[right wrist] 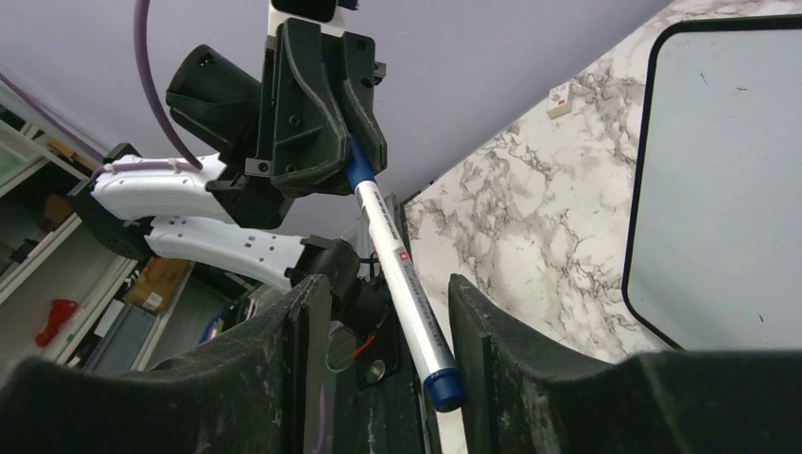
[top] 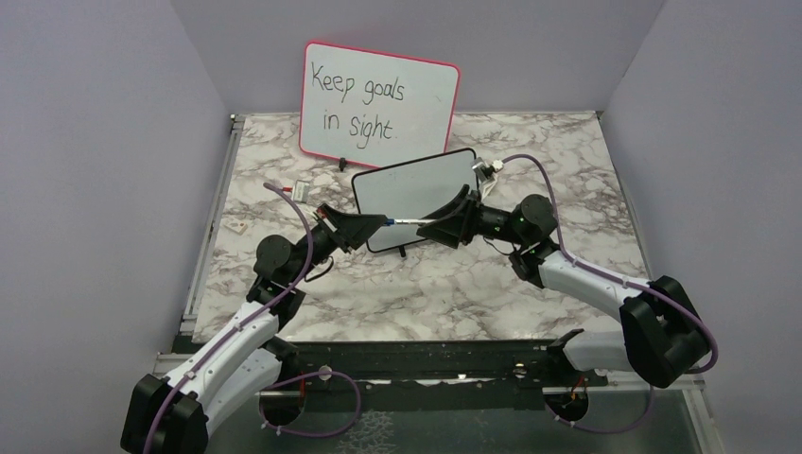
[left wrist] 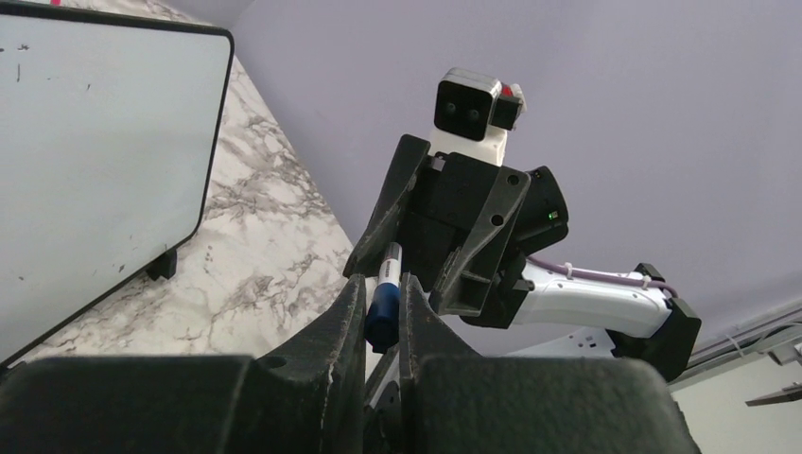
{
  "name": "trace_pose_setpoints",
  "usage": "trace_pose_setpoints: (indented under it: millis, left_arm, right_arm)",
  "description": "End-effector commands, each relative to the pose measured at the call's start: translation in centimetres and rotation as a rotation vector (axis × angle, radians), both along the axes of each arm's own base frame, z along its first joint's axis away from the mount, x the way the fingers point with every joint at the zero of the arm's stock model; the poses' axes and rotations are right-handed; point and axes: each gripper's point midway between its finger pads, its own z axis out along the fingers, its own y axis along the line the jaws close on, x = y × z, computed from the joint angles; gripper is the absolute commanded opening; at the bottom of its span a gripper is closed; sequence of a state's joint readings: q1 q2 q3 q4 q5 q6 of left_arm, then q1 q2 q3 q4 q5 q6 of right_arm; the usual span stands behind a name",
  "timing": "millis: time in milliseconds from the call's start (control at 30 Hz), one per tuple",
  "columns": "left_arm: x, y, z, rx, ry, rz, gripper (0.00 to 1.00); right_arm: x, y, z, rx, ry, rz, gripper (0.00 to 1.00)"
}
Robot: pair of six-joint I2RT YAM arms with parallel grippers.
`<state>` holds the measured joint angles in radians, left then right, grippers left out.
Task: Write a sentence on the whiteboard
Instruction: Open the whiteboard marker at the center of the board.
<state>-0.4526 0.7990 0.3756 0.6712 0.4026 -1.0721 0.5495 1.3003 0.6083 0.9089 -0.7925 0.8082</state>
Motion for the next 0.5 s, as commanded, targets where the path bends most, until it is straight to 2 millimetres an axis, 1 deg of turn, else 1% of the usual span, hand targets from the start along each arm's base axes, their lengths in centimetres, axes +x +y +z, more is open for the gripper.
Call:
trace_pose_setpoints:
  millis: [0, 200, 467]
  left_arm:
    - [0.2, 0.2, 1.5, -0.065, -0.038, 0.007, 0.0]
    - [0.0, -0.3, 1.5, -0.08, -0.029, -0.03, 0.0]
    - [0.0, -0.4, 1.0, -0.076, -0.013, -0.04, 0.0]
  right_arm:
    - [-0.6, 0.1, 2.2, 0.056, -0.049, 0.044, 0.51]
    - [-1.0, 0.1, 2.8, 0.083, -0.045, 0.072, 0.49]
    - [-1.4, 0.0, 3.5, 0.091, -0.061, 0.086, 0.45]
